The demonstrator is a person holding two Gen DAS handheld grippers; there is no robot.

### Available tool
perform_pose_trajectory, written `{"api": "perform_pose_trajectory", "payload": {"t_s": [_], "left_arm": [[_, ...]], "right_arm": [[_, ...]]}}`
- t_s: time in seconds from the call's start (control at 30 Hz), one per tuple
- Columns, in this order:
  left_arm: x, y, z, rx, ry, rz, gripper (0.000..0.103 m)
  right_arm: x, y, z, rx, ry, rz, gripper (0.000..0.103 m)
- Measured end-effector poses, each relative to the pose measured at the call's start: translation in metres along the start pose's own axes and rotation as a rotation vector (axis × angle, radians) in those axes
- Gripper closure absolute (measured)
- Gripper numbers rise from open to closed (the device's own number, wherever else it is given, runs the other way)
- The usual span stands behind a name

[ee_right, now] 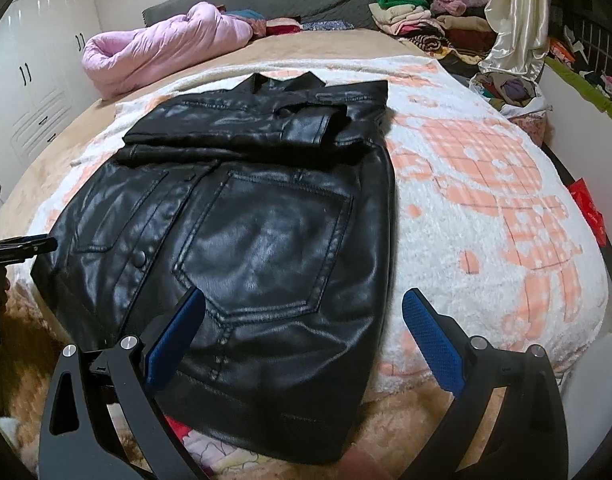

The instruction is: Fold large clothes

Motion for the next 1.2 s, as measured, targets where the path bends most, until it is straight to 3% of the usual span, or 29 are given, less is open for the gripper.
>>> {"api": "perform_pose_trajectory", "payload": {"t_s": [0.1,0.27,0.5,0.7,0.83,0.9,0.97,1.07,1.2], "left_arm": [[0.001,-0.002,-0.003,0.008,0.008,-0.001,0.046],[0.005,-0.008,-0.005,0.028,0.023,-0.017,0.046],[0.004,-0.011,-0.006,0.029,0.011,-0.017,0.052],[0.008,-0.009,-0.005,0.019,0.024,-0.017,0.072],[0.008,-0.006,-0.005,0.005,0.023,-0.008,0.081],[0.006,-0.004,-0.004,-0.003,0.014,-0.004,0.088],[0.003,0.0,-0.002,-0.02,0.004,-0.012,0.094],[-0.003,0.008,0.005,-0.048,0.002,-0.044,0.096],[-0.012,0.022,0.019,-0.092,0.006,-0.107,0.097]], "right_arm": [[-0.001,0.0,-0.007,0.016,0.011,0.008,0.005],[-0.002,-0.004,-0.023,0.064,0.019,0.043,0.005],[-0.008,-0.024,-0.049,0.188,-0.002,0.105,0.005],[0.004,-0.042,-0.063,0.256,0.033,0.147,0.007],[0.005,-0.05,-0.076,0.288,0.012,0.196,0.028],[0.003,-0.044,-0.075,0.269,0.014,0.206,0.059],[-0.002,-0.031,-0.068,0.222,-0.009,0.267,0.077],[-0.007,-0.011,-0.054,0.147,-0.036,0.332,0.085],[-0.019,0.01,-0.033,0.058,-0.104,0.429,0.087]]}}
Point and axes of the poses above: each gripper's, at about its wrist camera, not at the fingertips, and y roughly against the way its jaws point, x to its left, z to its top, the point moved 3 cm from there along -y, roughly the way its jaws point, and after that the axes turned 12 degrees about -z, right-handed, at the moved point
